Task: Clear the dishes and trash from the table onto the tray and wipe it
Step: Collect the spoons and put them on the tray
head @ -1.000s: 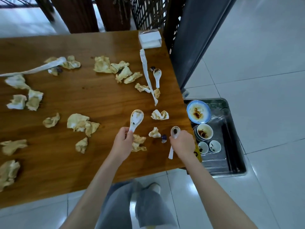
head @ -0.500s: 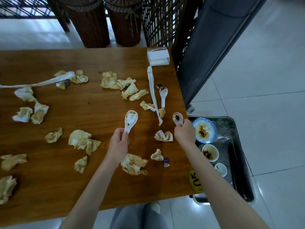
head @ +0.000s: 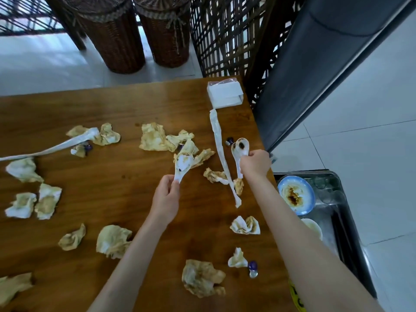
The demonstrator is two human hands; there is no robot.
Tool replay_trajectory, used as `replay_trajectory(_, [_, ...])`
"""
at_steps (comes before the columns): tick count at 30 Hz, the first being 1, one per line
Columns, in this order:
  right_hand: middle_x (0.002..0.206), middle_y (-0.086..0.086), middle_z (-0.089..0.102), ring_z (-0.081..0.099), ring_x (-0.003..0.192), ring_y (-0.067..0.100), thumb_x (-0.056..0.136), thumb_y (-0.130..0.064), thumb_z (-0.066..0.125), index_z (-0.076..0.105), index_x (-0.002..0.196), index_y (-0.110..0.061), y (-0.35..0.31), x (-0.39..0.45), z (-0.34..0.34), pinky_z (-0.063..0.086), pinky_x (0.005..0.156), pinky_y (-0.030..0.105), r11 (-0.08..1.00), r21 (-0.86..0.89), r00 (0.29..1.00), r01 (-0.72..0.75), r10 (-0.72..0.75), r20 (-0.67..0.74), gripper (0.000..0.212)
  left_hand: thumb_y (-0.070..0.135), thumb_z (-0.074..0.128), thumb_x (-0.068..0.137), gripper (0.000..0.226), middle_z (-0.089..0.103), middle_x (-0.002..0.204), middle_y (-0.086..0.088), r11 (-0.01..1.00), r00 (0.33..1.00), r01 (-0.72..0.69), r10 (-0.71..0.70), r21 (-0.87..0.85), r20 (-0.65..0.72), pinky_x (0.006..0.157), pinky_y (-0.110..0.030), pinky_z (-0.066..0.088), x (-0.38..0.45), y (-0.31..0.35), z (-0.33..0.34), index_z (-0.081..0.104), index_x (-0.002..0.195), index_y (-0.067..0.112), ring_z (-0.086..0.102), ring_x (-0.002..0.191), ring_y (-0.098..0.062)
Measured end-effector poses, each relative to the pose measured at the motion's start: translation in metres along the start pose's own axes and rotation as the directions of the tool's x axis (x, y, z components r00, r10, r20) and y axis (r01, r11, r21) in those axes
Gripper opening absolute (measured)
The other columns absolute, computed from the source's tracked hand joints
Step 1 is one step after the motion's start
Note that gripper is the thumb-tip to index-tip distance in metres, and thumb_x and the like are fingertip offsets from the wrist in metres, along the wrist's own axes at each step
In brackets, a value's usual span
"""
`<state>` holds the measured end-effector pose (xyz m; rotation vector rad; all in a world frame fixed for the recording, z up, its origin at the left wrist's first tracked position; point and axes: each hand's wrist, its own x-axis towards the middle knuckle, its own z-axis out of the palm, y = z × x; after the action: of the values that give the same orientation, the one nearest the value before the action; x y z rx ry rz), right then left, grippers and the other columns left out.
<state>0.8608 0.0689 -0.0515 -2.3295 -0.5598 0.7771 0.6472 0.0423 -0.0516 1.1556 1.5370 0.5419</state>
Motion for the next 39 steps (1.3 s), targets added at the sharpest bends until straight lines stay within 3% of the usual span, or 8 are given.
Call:
replay_trajectory(6, [0.077,0.001,0.056,0.046,0.059,0.006,0.084,-0.012,0.065,0.062,0.085,-0.011,-0.001,0.007,0.014,0.028,0.042,0.012,0.999,-0.044,0.998,0.01,-0.012,-0.057,0.004,0.027,0.037,0.1,0.016,0.048,0.072,0.0,0.998,0.998,0.061,-0.061,-0.015,-0.001,0.043,-0.023,0.031,0.019,0.006,0.001,0.052,0.101,0.023,0.039,0.055,-0.01])
replay_trajectory(11, [0.065,-0.003,0.052,0.047,0.054,0.007,0.082,-0.023,0.069,0.055,0.071,-0.016,0.003,0.012,0.016,0.028,0.042,0.016,0.992,-0.122,0.996,-0.021,0.01,-0.091,0.019,0.026,0.037,0.1,0.016,0.048,0.073,0.0,0.997,0.997,0.07,-0.069,-0.026,0.018,0.044,-0.023,0.031,0.02,0.011,0.004,0.051,0.105,0.021,0.039,0.056,-0.011])
replay_trajectory(16, [0.068,0.0,0.055,0.053,0.059,0.013,0.08,-0.039,0.069,0.058,0.08,-0.015,0.003,0.014,0.015,0.031,0.045,0.021,0.967,-0.254,0.999,-0.033,0.026,-0.032,0.027,0.025,0.037,0.1,0.017,0.048,0.075,0.0,0.997,0.998,0.067,-0.066,-0.035,0.02,0.046,-0.024,0.032,0.019,0.013,0.001,0.051,0.108,0.021,0.04,0.058,-0.011])
replay_trajectory(21, [0.078,0.0,0.057,0.046,0.06,0.011,0.082,-0.042,0.065,0.05,0.082,-0.02,0.004,0.012,0.015,0.034,0.048,0.022,0.95,-0.312,0.999,0.021,-0.032,-0.031,0.027,0.025,0.037,0.1,0.014,0.048,0.074,-0.001,0.997,0.997,0.072,-0.072,-0.04,0.016,0.046,-0.024,0.032,0.02,0.009,-0.005,0.051,0.103,0.023,0.039,0.057,-0.011])
replay_trajectory(24, [0.094,0.004,0.058,0.055,0.084,0.02,0.081,-0.033,0.066,0.05,0.088,-0.02,0.008,0.009,0.016,0.051,0.066,0.034,0.931,-0.361,0.998,0.06,-0.057,0.019,0.021,0.025,0.037,0.1,0.014,0.048,0.072,0.0,0.997,0.998,0.063,-0.062,-0.046,0.017,0.045,-0.023,0.031,0.019,0.006,-0.007,0.05,0.096,0.029,0.038,0.055,-0.01])
replay_trajectory(28, [0.106,0.007,0.058,0.054,0.102,0.027,0.081,-0.022,0.068,0.057,0.106,-0.014,0.012,0.008,0.017,0.052,0.081,0.043,0.902,-0.429,0.998,0.047,-0.03,0.048,0.028,0.025,0.037,0.101,0.014,0.047,0.072,-0.001,0.997,0.998,0.063,-0.061,-0.054,0.034,0.044,-0.023,0.03,0.017,0.003,-0.006,0.051,0.104,0.023,0.037,0.054,-0.01])
replay_trajectory(34, [0.093,0.006,0.061,0.059,0.088,0.024,0.089,-0.027,0.06,0.057,0.096,-0.013,0.015,0.009,0.016,0.053,0.077,0.04,0.908,-0.415,0.995,0.065,-0.031,0.09,0.016,0.026,0.037,0.1,0.014,0.049,0.074,-0.001,0.997,0.997,0.068,-0.067,-0.026,0.027,0.044,-0.022,0.033,0.014,-0.002,-0.01,0.05,0.107,0.024,0.039,0.056,-0.01])
replay_trajectory(39, [0.078,0.0,0.054,0.055,0.07,0.015,0.096,-0.028,0.049,0.051,0.094,-0.014,0.02,0.006,0.014,0.042,0.056,0.025,0.918,-0.357,0.982,0.171,-0.127,0.143,0.013,0.026,0.038,0.1,0.016,0.049,0.075,-0.002,0.997,0.997,0.079,-0.078,-0.019,0.027,0.046,-0.023,0.033,0.01,-0.005,-0.012,0.05,0.11,0.022,0.04,0.057,-0.011])
